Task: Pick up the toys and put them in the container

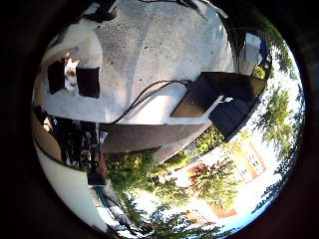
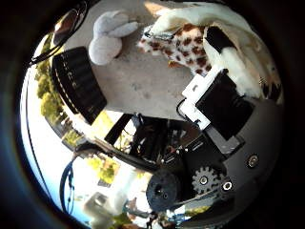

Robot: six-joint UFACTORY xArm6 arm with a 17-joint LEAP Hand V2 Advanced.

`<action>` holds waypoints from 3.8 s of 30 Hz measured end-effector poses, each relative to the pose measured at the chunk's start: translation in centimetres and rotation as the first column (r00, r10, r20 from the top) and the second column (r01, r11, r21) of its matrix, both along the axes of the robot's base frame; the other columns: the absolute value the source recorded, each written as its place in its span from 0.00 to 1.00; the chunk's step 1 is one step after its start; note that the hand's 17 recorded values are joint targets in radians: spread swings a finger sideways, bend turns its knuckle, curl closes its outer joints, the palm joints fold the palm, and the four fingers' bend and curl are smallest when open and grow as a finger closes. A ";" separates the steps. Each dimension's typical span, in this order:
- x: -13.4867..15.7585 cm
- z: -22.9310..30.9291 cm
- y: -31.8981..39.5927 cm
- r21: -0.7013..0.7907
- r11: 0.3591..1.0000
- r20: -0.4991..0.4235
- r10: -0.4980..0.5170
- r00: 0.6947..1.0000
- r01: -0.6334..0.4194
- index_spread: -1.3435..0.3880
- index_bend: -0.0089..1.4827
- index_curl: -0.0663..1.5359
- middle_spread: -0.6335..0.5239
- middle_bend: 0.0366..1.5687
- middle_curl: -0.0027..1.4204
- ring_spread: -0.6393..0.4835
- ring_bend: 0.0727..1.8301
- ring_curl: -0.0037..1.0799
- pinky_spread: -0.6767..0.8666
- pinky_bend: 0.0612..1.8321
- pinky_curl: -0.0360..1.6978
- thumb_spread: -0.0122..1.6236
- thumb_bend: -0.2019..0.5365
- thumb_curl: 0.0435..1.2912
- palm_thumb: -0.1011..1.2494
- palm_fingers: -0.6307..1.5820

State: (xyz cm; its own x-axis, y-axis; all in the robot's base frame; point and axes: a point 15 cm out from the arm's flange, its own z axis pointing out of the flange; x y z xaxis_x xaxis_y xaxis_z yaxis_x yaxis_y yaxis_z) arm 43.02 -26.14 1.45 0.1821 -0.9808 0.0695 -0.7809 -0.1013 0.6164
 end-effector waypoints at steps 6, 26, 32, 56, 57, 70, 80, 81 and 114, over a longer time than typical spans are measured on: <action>-2.2 -0.5 -2.2 0.011 0.998 -0.016 -0.063 0.998 0.063 0.63 0.34 0.18 0.50 0.24 0.50 0.70 0.37 0.49 0.65 0.49 0.34 0.68 0.20 0.28 0.46 0.19; 2.2 -9.6 2.2 0.011 0.972 0.210 -0.233 0.949 0.236 0.82 0.11 0.17 0.67 0.12 0.31 0.80 0.28 0.34 0.74 0.35 0.22 0.63 0.22 0.21 0.37 0.36; 2.0 -10.1 4.9 -0.027 0.981 0.157 -0.186 0.970 0.193 0.77 0.10 0.17 0.54 0.25 0.36 0.73 0.40 0.41 0.73 0.34 0.20 0.64 0.23 0.21 0.37 0.53; -1.5 -5.0 3.3 -0.011 0.971 0.029 -0.240 0.970 0.240 0.36 0.56 0.03 0.30 0.65 0.80 0.48 0.74 0.76 0.58 0.78 0.48 0.68 0.34 0.45 0.80 0.70; -1.5 -4.0 3.6 0.000 0.971 0.024 -0.239 0.971 0.239 0.34 0.58 0.03 0.30 0.65 0.81 0.47 0.74 0.76 0.58 0.78 0.49 0.68 0.33 0.46 0.80 0.70; -2.3 17.1 12.5 0.192 0.979 0.130 -0.094 0.987 0.068 0.27 0.74 0.03 0.29 0.70 0.87 0.45 0.79 0.80 0.55 0.82 0.54 0.72 0.26 0.55 0.79 0.65; -5.1 25.3 32.3 0.293 0.913 0.277 0.203 0.939 -0.283 0.25 0.79 0.03 0.28 0.72 0.88 0.45 0.82 0.81 0.54 0.84 0.55 0.72 0.26 0.58 0.78 0.62; -5.5 25.4 34.1 0.298 0.905 0.277 0.222 0.935 -0.304 0.25 0.80 0.03 0.28 0.73 0.89 0.45 0.82 0.81 0.54 0.84 0.56 0.72 0.26 0.58 0.78 0.62; 2.3 14.0 48.3 0.252 0.889 0.211 0.334 0.918 -0.382 0.52 0.20 0.08 0.65 0.06 0.30 0.84 0.20 0.30 0.72 0.29 0.28 0.69 0.23 0.32 0.61 0.22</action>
State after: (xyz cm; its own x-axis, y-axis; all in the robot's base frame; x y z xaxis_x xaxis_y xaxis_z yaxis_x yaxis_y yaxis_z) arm 45.31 22.19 15.50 0.5345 -0.8330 -0.1431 -0.7424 -0.5436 0.3916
